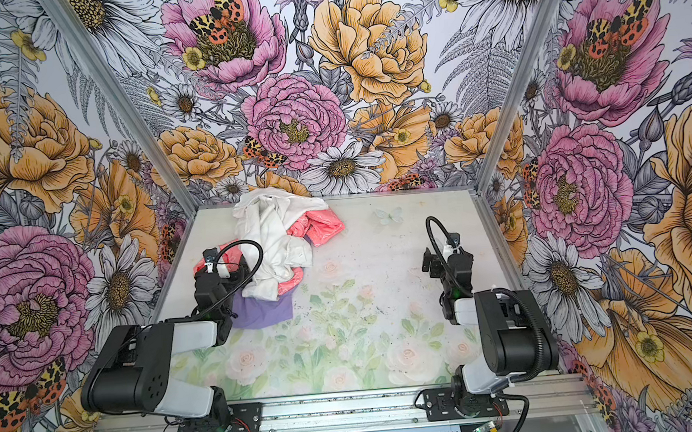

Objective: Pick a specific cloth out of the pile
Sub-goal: 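Reach the left gripper down to the purple cloth edge while the right arm rises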

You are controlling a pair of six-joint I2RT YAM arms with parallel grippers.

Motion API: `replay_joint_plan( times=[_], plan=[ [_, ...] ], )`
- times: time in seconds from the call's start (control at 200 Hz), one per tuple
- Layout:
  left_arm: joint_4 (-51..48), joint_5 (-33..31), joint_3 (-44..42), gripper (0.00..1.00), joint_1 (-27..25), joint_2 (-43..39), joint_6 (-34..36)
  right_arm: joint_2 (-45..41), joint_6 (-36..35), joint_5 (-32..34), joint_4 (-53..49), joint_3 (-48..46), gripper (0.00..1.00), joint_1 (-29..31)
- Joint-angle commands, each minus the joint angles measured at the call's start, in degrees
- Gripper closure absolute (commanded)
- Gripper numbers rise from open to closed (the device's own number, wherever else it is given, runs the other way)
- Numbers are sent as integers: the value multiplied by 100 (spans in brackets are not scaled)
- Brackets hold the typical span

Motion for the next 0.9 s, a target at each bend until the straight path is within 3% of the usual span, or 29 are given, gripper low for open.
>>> replay_joint_plan(
  times=[0.0, 0.105, 0.2, 0.31, 0.45, 0.601, 0.896],
  plan=[
    [-1057, -1230, 303, 1, -433, -723, 95, -596, -144, 117, -707, 340, 1, 128],
    [-2196, -1939, 574, 1, -945, -1585, -287, -1229, -253, 249, -1285, 449, 1, 379],
    [-3316, -2081, 881, 1, -1275, -2277, -899, -1816, -294, 137, -2055, 756, 1, 620],
    [-4592, -1821, 1127, 1, -1475, -2924, -2260, -2365, -309, -102, -2924, 1207, 0, 881],
    [-6174, -1539, 1364, 1, -1670, -3594, -3458, -2825, -261, -455, -3692, 1620, 0, 1194],
    [-7133, -1028, 1369, 2, -1734, -3955, -4416, -3062, -216, -860, -4190, 1879, 0, 1523],
    [-8362, -852, 1221, 3, -1751, -3982, -5562, -3371, -193, -1156, -4559, 2173, 1, 2080]
  ],
)
